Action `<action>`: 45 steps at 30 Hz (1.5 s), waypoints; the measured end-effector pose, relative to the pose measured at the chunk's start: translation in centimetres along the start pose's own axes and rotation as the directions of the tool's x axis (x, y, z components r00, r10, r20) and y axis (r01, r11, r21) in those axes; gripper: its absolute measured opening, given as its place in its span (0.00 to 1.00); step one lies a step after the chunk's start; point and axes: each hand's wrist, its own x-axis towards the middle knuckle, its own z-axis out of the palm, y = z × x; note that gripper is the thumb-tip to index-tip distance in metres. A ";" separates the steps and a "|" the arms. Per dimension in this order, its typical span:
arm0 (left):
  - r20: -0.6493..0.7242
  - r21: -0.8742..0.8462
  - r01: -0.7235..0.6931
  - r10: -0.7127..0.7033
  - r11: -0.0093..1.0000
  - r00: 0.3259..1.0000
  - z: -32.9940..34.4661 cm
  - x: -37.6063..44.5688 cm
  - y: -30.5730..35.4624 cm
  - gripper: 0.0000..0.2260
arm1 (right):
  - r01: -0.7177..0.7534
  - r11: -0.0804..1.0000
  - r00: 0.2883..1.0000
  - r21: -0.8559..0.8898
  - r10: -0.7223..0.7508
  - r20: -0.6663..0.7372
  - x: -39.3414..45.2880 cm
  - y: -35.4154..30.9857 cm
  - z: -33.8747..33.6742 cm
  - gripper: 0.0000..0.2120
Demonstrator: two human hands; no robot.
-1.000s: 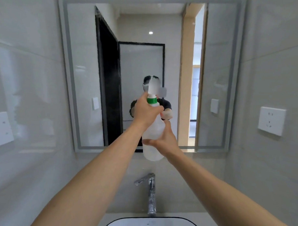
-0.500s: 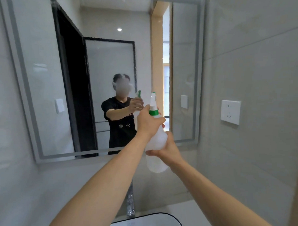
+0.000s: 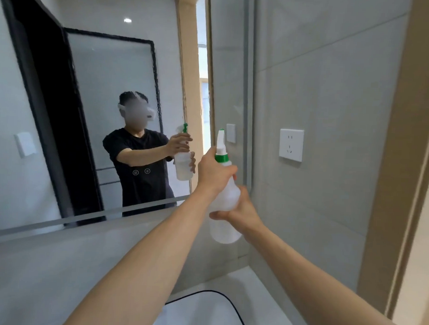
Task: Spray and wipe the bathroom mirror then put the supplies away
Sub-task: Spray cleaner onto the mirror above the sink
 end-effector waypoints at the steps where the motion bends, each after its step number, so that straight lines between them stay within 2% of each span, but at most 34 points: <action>1: 0.004 -0.002 0.001 -0.001 1.000 1.000 0.4 -0.1 -0.3 0.18 | -0.008 1.000 1.000 -0.009 0.008 -0.003 -0.1 0.2 -0.2 0.39; 8: 0.040 -0.027 0.023 -0.022 0.999 0.999 2.1 -0.7 -1.8 0.15 | -0.042 0.999 0.999 -0.032 0.041 -0.025 -1.2 1.9 -1.1 0.39; 13: 0.133 -0.036 0.082 -0.077 0.996 0.988 2.6 -2.3 -3.6 0.23 | -0.099 0.995 0.994 -0.020 0.098 -0.046 -2.5 3.7 -0.6 0.40; 26: 0.104 -0.062 0.165 -0.158 0.984 0.982 2.2 -6.3 -7.5 0.14 | -0.225 0.974 0.974 -0.035 0.226 0.019 -5.7 7.1 1.1 0.40; 40: 0.101 -0.021 0.258 -0.254 0.966 0.962 0.6 -8.9 -10.1 0.14 | -0.299 0.954 0.948 -0.012 0.298 0.112 -8.1 8.8 3.0 0.40; 45: 0.040 -0.019 0.274 -0.273 0.962 0.961 -1.1 -9.4 -11.0 0.17 | -0.295 0.955 0.944 -0.041 0.297 0.144 -8.3 8.8 4.6 0.39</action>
